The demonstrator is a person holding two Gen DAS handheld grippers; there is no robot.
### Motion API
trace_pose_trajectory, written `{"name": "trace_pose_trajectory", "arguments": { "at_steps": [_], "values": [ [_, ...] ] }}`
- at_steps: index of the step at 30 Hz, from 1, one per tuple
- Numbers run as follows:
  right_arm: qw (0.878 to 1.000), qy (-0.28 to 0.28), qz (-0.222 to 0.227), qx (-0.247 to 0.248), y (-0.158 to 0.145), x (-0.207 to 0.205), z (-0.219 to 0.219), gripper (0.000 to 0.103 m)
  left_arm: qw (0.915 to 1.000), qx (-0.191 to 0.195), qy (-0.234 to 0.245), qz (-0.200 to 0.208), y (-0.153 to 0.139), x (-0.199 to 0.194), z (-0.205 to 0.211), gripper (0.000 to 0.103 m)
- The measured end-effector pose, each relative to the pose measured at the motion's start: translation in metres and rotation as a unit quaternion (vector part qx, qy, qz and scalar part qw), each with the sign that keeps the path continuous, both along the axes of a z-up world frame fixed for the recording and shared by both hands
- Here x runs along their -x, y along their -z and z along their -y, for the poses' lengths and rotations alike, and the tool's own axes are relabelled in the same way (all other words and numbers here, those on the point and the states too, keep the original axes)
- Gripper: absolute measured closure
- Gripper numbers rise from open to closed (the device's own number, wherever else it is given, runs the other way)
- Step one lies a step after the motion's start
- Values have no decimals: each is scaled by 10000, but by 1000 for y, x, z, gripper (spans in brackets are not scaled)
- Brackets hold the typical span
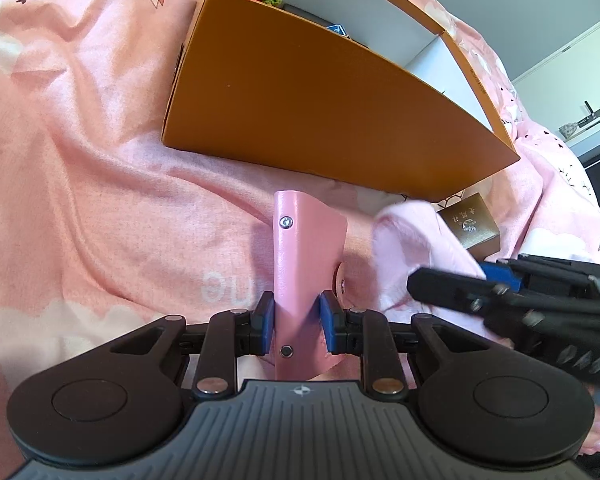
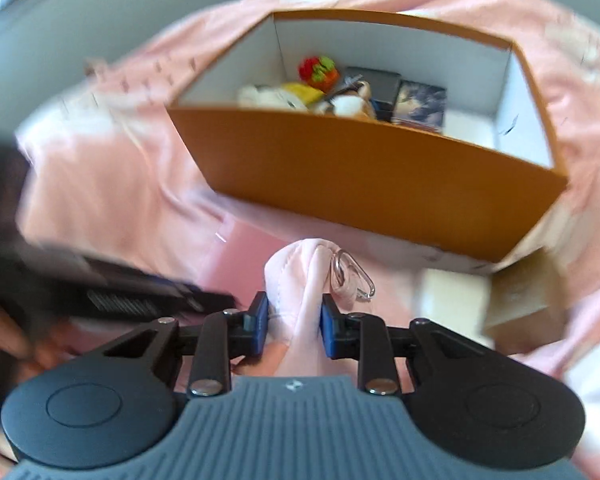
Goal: Organize objects
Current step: 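Lift the pink backpack with the right tool while the left tool holds the card holder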
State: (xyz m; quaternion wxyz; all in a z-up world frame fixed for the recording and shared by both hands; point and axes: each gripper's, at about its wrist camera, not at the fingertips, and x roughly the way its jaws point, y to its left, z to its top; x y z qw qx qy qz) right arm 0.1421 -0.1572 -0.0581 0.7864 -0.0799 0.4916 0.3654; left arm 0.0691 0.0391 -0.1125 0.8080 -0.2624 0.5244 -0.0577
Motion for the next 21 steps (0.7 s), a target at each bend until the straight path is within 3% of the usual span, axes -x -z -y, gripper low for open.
{"name": "trace_pose_trajectory", "arguments": {
  "at_steps": [3, 10, 14, 21],
  "values": [
    [9974, 156, -466, -520, -7, 5, 1, 75, 10000, 3, -1, -16, 1, -1, 0, 76],
    [9866, 861, -1225, -646, 20, -10, 27, 71, 10000, -9, 20, -39, 2, -3, -1, 76],
    [9914, 1043, -766, -198, 11, -10, 37, 61, 10000, -19, 27, -45, 2, -3, -1, 76],
    [9916, 966, 136, 848, 5, -2, 38, 60, 9998, -169, 49, -72, 0, -3, 0, 72]
  ]
}}
